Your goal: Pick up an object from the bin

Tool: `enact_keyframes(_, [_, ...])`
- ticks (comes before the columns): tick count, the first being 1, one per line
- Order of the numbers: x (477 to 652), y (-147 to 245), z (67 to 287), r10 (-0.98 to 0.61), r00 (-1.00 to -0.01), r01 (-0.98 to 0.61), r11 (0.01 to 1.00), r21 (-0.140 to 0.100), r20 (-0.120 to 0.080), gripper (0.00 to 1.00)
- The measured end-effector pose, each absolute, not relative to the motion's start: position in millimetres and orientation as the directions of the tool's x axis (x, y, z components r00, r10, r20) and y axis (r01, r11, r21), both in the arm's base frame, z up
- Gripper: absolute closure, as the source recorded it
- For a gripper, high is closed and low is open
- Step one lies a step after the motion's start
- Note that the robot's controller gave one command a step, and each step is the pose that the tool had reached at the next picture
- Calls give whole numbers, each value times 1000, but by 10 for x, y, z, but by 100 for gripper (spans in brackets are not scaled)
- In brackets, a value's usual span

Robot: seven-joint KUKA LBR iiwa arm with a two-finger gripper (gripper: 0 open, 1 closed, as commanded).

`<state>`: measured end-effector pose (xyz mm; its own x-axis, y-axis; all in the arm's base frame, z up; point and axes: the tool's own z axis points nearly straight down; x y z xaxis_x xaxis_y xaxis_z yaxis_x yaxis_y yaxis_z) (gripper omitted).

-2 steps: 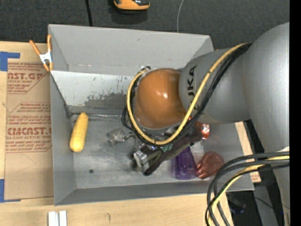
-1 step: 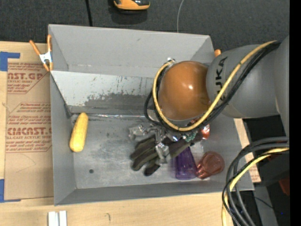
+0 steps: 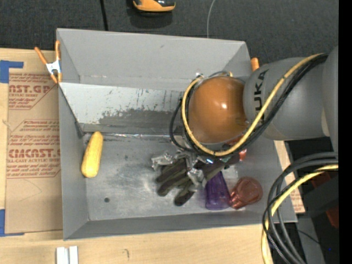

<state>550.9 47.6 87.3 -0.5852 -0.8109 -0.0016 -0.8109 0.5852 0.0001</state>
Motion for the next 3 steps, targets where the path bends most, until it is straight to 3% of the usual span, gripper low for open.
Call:
enact_keyframes(1, [5600,338,709,-638,-770,-638,770,4,-3,100])
enact_keyframes(3, [5589,341,754,-639,-769,-639,769,5,-1,100])
